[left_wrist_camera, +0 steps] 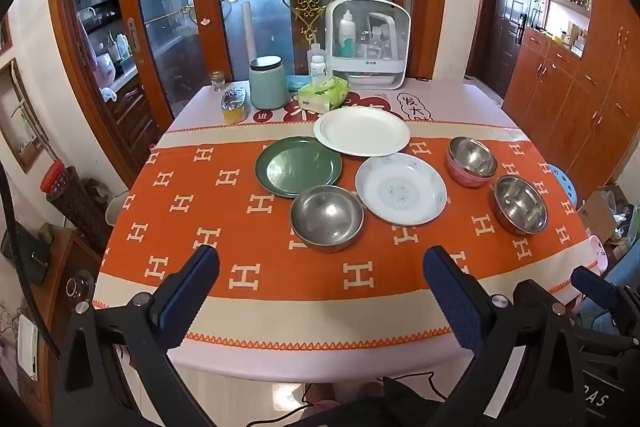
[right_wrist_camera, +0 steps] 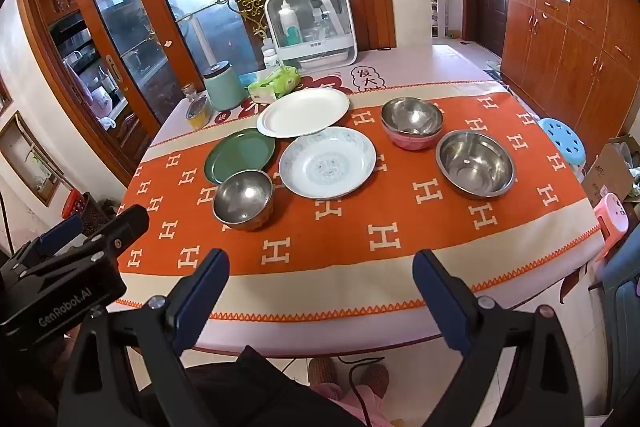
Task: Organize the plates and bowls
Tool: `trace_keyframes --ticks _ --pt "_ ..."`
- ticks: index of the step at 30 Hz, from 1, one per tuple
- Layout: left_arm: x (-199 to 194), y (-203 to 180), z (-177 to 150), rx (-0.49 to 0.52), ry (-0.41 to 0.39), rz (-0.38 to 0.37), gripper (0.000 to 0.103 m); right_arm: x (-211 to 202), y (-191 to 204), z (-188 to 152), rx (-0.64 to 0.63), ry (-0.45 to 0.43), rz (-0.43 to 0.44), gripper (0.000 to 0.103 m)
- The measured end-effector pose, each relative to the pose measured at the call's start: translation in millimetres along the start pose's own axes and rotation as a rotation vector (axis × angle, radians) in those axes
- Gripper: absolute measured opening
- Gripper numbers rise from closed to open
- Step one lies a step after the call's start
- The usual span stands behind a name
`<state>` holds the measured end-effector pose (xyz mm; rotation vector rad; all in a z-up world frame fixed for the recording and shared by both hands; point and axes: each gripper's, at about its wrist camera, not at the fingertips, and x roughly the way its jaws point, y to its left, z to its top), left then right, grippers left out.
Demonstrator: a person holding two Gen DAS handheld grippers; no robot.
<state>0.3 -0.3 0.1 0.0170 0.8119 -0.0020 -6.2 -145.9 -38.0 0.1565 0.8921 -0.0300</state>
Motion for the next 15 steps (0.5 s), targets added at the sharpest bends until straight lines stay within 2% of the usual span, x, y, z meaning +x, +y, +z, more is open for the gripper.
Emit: trace_keyframes --ticks 14,15 --pt "1.5 -1.3 -10.6 -0.008 0.004 -0.016 0.101 7.9 -4.0 0.9 0.001 0.012 -0.013 0.094" --pt "5.3 -2.3 -3.3 -0.011 0.015 -0.014 0.101 8.2 -4.1 0.9 0.001 0.013 -0.014 0.094"
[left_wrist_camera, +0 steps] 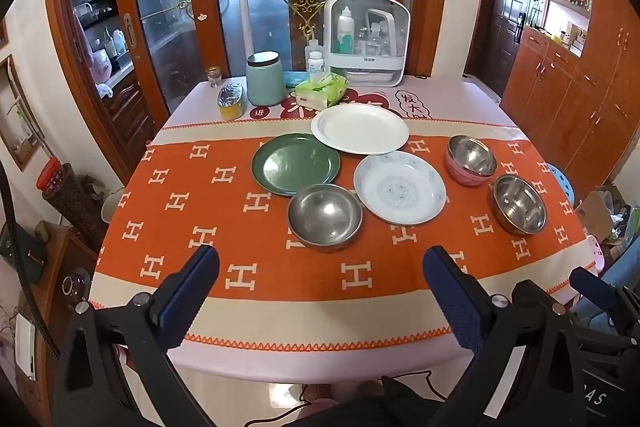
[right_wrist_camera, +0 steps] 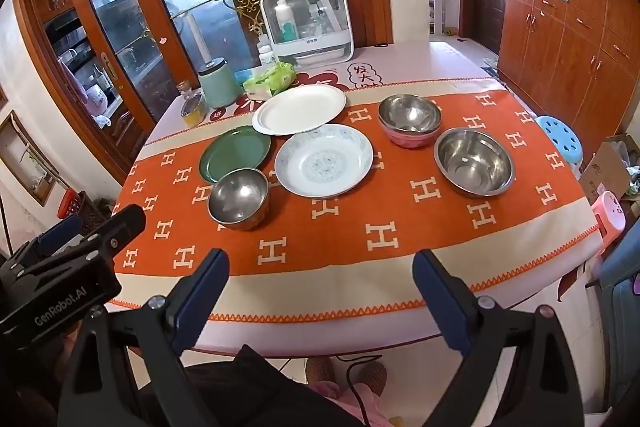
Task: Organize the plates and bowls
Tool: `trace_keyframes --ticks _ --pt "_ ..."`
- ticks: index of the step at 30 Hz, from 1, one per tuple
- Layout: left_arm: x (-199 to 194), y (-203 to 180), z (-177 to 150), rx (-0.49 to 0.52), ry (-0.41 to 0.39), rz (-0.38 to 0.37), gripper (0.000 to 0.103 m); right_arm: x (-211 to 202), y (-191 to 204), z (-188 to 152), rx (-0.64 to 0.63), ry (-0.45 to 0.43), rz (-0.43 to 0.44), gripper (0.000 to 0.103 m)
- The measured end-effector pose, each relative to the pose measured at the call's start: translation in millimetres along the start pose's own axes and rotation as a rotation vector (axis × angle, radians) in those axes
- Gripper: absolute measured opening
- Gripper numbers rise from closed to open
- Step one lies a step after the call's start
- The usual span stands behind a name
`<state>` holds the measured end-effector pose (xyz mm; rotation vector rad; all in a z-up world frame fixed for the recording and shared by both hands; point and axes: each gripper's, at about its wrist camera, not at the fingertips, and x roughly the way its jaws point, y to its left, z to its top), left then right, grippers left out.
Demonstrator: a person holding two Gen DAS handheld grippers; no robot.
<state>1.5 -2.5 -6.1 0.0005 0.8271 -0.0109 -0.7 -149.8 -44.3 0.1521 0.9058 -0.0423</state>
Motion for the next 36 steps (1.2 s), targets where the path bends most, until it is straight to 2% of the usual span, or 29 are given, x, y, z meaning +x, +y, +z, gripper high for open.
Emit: trace_keyframes --ticks 25,36 --pt "8.1 -1.1 -3.4 -0.003 0.014 -0.015 0.101 1.2 -4.0 -4.1 0.004 0.009 -0.008 0.094" --pt "18.7 0.9 -3.9 0.003 0.072 -0.054 0.101 5.0 -6.9 -4.9 0.023 0.041 -0.064 0.094"
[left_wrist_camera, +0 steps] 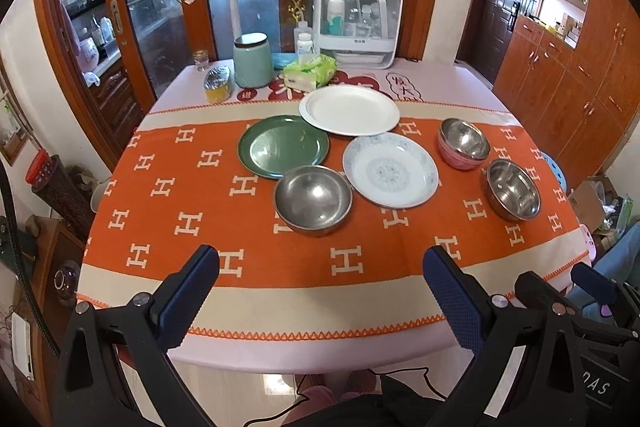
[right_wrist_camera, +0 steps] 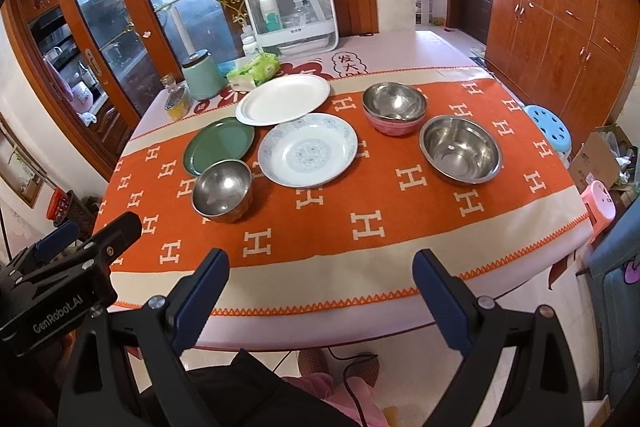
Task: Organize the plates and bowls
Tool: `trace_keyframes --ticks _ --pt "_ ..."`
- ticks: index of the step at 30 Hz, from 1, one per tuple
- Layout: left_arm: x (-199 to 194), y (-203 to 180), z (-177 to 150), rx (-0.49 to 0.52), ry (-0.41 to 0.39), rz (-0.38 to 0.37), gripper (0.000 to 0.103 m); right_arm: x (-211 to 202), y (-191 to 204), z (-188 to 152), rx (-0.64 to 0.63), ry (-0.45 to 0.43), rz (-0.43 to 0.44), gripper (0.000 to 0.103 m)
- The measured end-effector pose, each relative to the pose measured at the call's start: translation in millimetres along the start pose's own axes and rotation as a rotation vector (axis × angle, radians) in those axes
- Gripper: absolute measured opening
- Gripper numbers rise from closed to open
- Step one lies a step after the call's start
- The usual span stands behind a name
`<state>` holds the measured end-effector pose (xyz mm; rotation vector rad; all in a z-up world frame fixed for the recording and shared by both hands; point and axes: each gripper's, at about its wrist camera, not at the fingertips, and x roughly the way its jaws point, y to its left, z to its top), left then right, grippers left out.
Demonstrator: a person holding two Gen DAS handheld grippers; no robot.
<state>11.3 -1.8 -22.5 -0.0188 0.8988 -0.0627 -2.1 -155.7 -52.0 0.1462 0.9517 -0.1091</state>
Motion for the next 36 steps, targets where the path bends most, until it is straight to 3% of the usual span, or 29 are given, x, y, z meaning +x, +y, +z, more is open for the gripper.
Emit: trace_keyframes --ticks 9,14,23,31,36 --pt "14.6 9.4 3.7 0.006 0.037 -0.031 0.101 5.1 2.9 2.1 0.036 0.03 -0.041 0.094" --pt "22.3 19.2 9.1 0.01 0.042 -0.084 0.101 9.1 12.6 6.1 0.049 0.031 -0.04 0.094" --pt "35.5 24.9 27.2 0.072 0.048 -0.134 0.101 11.5 26.9 9.5 0.069 -0.006 -0.028 0.094" --pt "50.3 18.1 59.4 0.139 0.055 -0.171 0.101 21.3 24.3 39.3 0.077 -0.035 -0.003 0.094" --pt "59.9 16.3 94.8 0.156 0.063 -0.192 0.101 28.4 18.9 72.2 0.066 -0.106 0.036 0.094"
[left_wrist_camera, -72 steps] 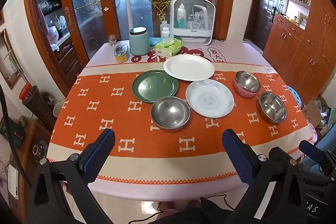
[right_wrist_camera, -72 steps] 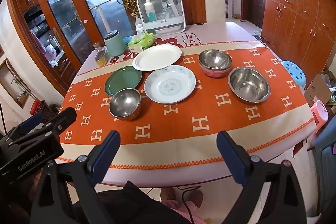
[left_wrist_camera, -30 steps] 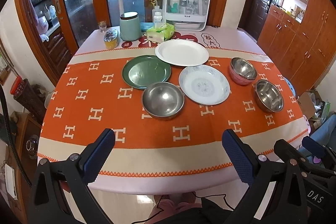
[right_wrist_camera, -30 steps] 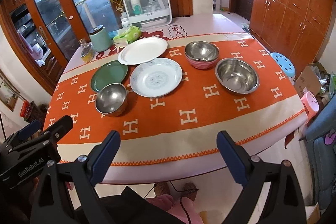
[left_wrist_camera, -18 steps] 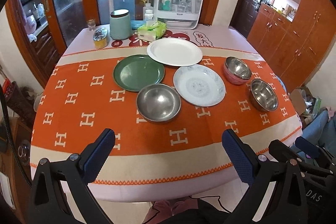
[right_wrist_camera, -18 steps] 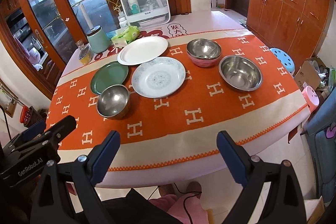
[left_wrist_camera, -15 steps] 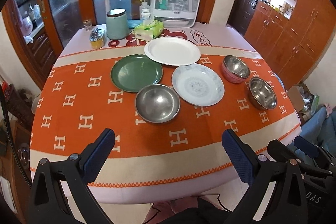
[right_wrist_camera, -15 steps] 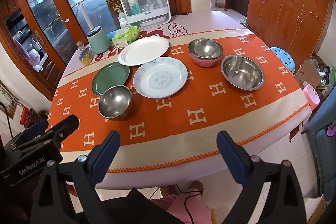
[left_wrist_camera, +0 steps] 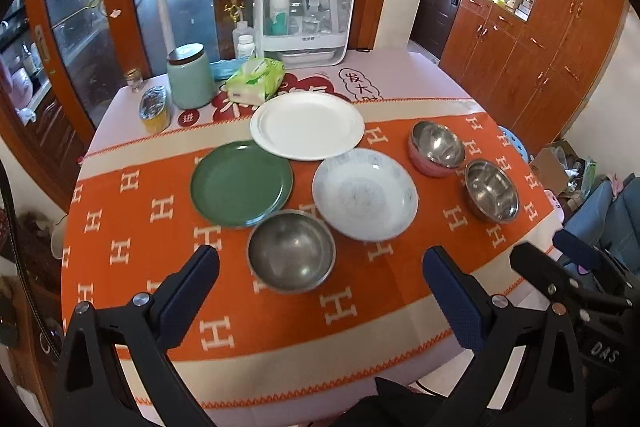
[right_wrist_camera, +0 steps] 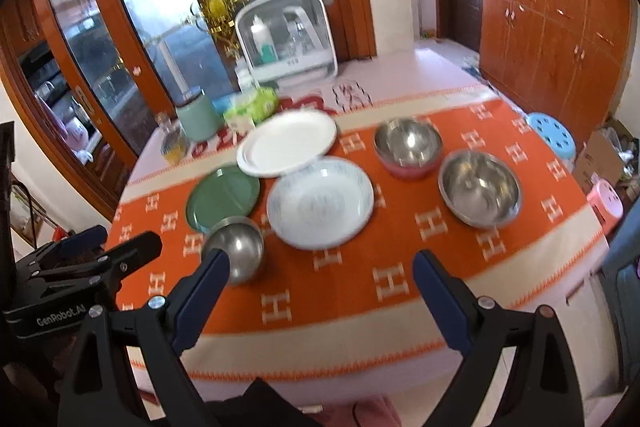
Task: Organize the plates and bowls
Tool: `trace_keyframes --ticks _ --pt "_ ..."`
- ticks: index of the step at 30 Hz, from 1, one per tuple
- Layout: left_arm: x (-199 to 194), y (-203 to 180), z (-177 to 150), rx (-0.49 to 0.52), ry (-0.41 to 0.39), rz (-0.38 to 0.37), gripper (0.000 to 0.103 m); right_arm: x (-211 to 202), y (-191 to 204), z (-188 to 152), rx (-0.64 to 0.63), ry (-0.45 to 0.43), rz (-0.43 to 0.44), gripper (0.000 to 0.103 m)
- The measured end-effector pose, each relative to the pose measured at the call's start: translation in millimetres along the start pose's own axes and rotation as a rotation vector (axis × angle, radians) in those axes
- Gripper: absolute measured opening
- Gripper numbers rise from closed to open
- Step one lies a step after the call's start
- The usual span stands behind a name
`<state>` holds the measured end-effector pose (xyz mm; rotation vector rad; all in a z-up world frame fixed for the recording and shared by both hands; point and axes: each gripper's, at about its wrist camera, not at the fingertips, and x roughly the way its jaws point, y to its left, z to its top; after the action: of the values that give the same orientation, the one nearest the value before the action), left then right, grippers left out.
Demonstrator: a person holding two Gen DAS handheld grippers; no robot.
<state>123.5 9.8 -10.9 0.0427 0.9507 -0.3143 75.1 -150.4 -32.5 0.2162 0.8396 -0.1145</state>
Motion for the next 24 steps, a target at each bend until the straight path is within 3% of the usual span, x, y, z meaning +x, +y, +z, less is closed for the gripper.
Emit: trace_keyframes --ticks 11,21,24 --pt "29.2 15.6 81.1 0.027 0.031 0.082 0.101 51.6 -12.6 68.5 0.01 -0.034 0.087 0.094" --pt "73.6 40.5 147.2 0.002 0.043 0.078 0.101 109.0 -25.2 125.8 0.035 -0.052 0.104 0.094" --pt "90.1 50.9 165.8 0.005 0.036 0.117 0.101 125.6 -29.2 140.3 0.049 -0.068 0.101 0.094"
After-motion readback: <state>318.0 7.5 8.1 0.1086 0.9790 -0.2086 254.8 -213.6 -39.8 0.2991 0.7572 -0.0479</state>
